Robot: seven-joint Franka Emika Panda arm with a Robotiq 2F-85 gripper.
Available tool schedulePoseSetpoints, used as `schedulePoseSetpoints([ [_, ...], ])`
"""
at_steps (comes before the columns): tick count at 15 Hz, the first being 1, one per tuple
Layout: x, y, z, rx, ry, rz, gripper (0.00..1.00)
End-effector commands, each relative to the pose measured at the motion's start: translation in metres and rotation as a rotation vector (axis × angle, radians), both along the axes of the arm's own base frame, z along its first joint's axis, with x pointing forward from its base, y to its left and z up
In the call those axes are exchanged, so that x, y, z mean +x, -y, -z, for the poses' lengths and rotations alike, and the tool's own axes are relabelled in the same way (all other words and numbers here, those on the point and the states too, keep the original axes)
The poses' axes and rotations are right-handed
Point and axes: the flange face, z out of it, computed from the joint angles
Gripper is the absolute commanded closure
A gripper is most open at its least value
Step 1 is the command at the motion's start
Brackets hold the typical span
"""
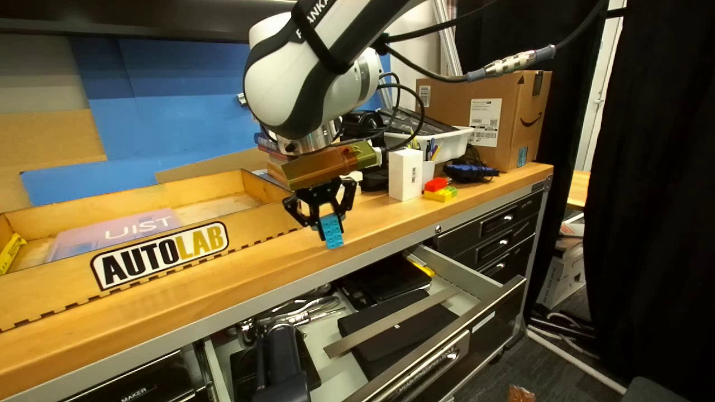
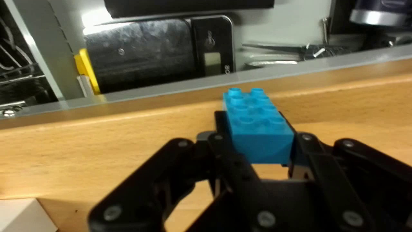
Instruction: Put the blue lego brick in the open drawer then close the drawer
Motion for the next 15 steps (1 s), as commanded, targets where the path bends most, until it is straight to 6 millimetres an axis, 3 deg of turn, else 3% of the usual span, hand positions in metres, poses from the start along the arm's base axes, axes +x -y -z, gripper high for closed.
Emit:
schedulePoseSetpoints([
  [1, -0.040, 0.024, -0.008, -0.012, -0.124, -0.056, 0.76],
  [5, -0.067, 0.044, 0.022, -0.061, -0.231, -0.138, 0.76],
  [8, -0.079, 0.044, 0.050, -0.071, -0.264, -0.187, 0.72],
  [9, -0.083, 0.043, 0.056, -0.066, -0.277, -0.199, 0.39],
  [11, -0.089, 0.041, 0.065, -0.062, -0.304, -0.224, 0.32],
  [15, -0.098, 0.043, 0.065, -0.053, -0.351, -0.259, 0.02],
])
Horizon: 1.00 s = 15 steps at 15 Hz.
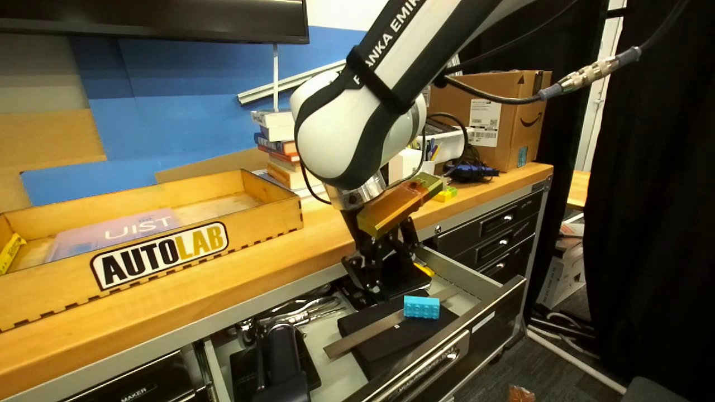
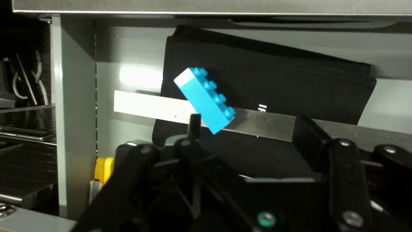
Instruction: Put the blue lego brick in the open drawer then close the drawer
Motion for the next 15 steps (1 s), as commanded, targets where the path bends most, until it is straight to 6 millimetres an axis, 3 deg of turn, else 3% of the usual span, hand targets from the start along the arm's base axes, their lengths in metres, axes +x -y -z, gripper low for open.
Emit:
schedulePoseSetpoints([
  [1, -0.011, 0.007, -0.013, 0.015, -0.024, -0.047, 0.00],
  [9, -0.060, 0.074, -0.033, 0.045, -0.199, 0.019, 0.00],
  [15, -0.097, 0.105, 0.020, 0.075, -0.205, 0.074, 0.00],
])
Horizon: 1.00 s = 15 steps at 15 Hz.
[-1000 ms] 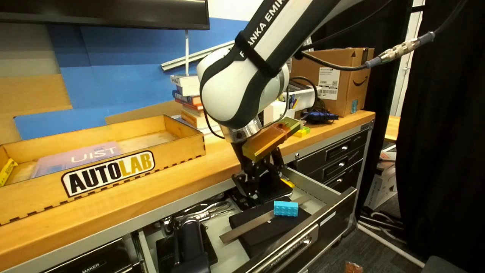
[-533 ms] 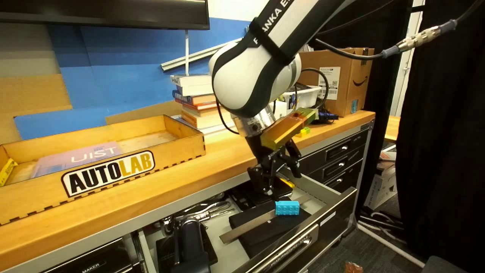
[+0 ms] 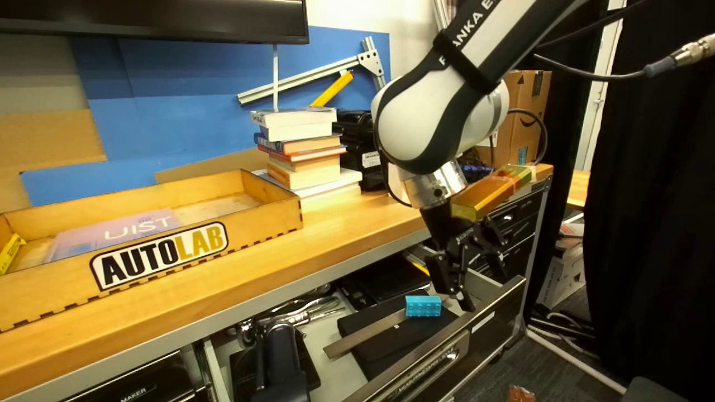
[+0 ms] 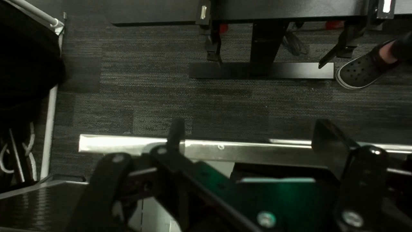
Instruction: Put the blue lego brick in the open drawer then close the drawer
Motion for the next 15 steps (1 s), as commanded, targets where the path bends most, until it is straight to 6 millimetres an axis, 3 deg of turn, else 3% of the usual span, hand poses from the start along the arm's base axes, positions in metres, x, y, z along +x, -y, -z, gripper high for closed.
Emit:
schedulePoseSetpoints([
  [1, -0.026, 0.007, 0.024, 0.029, 0.009, 0.005, 0.00],
  [5, -0.039, 0.006, 0.048, 0.028, 0.015, 0.002, 0.00],
  [15, 0.001, -0.054, 0.070, 0.038, 0.281, -0.090, 0.00],
])
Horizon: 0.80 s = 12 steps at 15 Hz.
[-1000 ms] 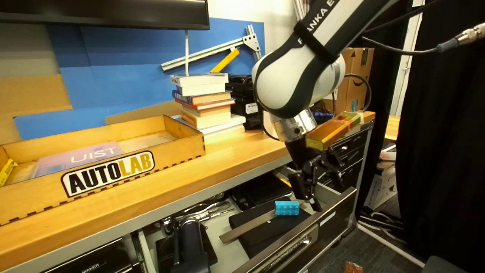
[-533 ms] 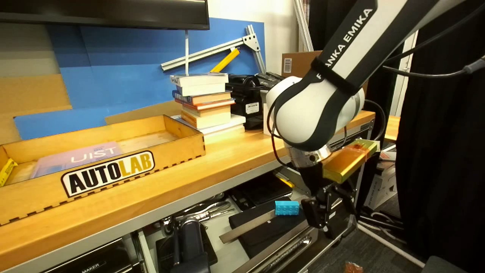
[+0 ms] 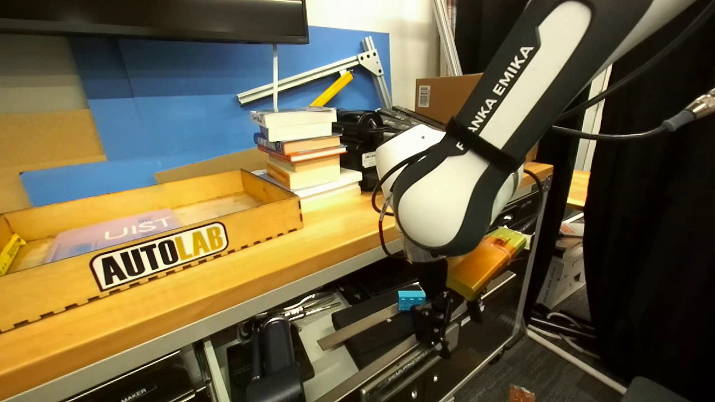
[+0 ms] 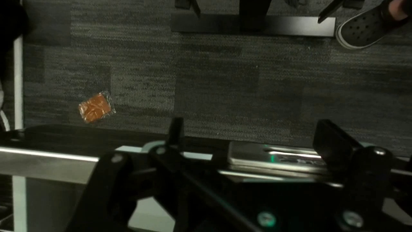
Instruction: Put the blue lego brick in the open drawer then close the drawer
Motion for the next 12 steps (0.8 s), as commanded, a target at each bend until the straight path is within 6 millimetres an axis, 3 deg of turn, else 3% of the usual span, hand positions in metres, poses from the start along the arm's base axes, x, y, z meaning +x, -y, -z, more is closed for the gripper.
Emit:
schedulePoseSetpoints([
  [1, 0.024, -0.028, 0.000, -0.009, 0.140, -0.036, 0.00],
  [5, 0.049, -0.053, -0.001, -0.006, 0.262, -0.037, 0.00],
  [12, 0.088, -0.065, -0.005, -0.033, 0.414, 0.004, 0.00],
])
